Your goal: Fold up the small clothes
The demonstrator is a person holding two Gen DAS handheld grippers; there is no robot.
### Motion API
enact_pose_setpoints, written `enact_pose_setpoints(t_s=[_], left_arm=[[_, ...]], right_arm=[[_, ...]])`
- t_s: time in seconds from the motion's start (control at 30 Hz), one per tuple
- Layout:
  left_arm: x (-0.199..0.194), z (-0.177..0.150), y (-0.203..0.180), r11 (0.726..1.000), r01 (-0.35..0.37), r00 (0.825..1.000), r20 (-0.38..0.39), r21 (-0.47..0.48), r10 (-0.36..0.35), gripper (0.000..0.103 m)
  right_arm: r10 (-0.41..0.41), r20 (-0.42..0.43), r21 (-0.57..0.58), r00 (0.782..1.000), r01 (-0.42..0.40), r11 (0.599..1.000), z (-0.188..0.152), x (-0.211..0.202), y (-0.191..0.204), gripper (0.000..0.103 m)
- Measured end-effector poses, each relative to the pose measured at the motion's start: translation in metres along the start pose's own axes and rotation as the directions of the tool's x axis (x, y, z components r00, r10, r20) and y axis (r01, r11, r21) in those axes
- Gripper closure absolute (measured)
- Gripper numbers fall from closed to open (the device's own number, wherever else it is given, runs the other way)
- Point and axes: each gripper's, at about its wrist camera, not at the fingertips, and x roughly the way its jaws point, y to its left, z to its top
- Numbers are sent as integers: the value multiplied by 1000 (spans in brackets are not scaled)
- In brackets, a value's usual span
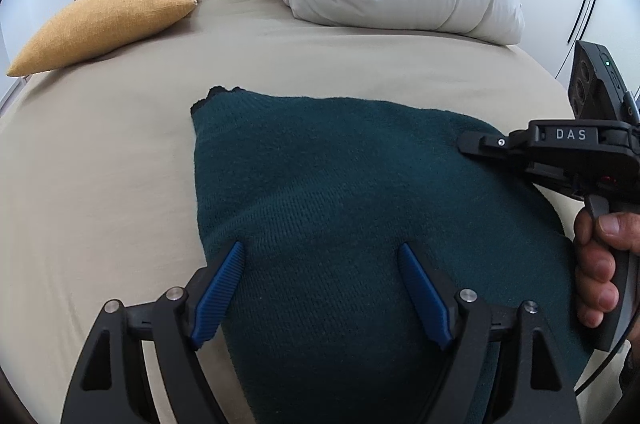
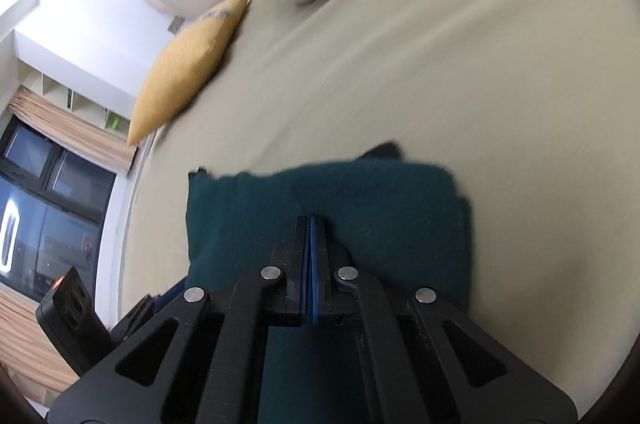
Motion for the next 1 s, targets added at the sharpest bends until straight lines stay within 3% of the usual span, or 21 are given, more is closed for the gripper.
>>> enact_pose_setpoints(t_s=[0.07, 0.2, 0.27, 0.3, 0.33, 0.43, 0.5, 0.57, 0.6, 0.63, 0.7, 0.77, 0.8, 0.83, 0.9, 1.0], left_arm=[[0, -1, 1, 1000, 1, 1000, 9, 2, -1, 21], [0, 0, 3, 1000, 12, 1000, 6, 2, -12, 20], [-7, -1, 8, 999, 31, 999, 9, -20, -31, 21], [-14, -3, 11, 999, 33, 999, 10, -36, -33, 21], [-20, -5, 13, 998, 30, 1000, 7, -54, -30, 22], [-54, -19, 16, 995, 21, 999, 27, -103, -18, 44], [-74, -34, 7, 997, -2, 998, 63, -76, 6, 44], [-66, -50, -6, 1000, -24, 999, 22, -16, 24, 39], [-55, -57, -9, 999, -33, 999, -13, -1, 33, 36], [-52, -60, -5, 999, -21, 1000, -18, -24, 21, 32], [-57, -58, 13, 991, 50, 998, -40, -125, -55, 33], [-74, -54, 16, 992, 34, 999, 1, -118, -35, 33], [-85, -52, 16, 996, 4, 999, 46, -92, 0, 31], [-92, -51, 18, 996, -2, 997, 77, -88, 9, 25], [-92, -47, 30, 991, 19, 997, 80, -131, -8, 18], [-73, -44, 49, 976, 61, 998, 26, -211, -56, 19]], right_arm=[[-13, 38, 13, 999, 12, 1000, 3, -10, -11, 103], [0, 110, 146, 994, -16, 989, -3, -28, -46, 103], [-82, 140, 141, 987, 62, 988, -10, -45, -47, 103], [-99, 156, 132, 983, 79, 988, -15, -59, -44, 94], [-100, 165, 129, 981, 79, 988, -21, -73, -43, 93], [56, 163, 70, 985, -68, 995, -50, -92, -12, 93], [108, 105, -3, 989, -108, 994, -76, -101, 6, 92], [130, 27, -31, 991, -129, 991, -100, -94, 11, 72], [90, -10, -33, 996, -90, 995, -109, -86, 6, 66], [80, -15, -40, 997, -81, 996, -118, -82, -1, 68], [95, 16, -32, 995, -94, 995, -122, -91, -10, 70], [83, 21, -12, 996, -83, 997, -120, -109, -9, 66], [66, 44, -35, 997, -65, 997, -118, -118, -5, 58], [47, 81, -64, 996, -42, 997, -115, -127, -2, 40], [20, 149, -88, 989, -7, 996, -106, -149, -3, 19], [1, 119, -65, 993, 7, 998, -86, -147, -10, 19]])
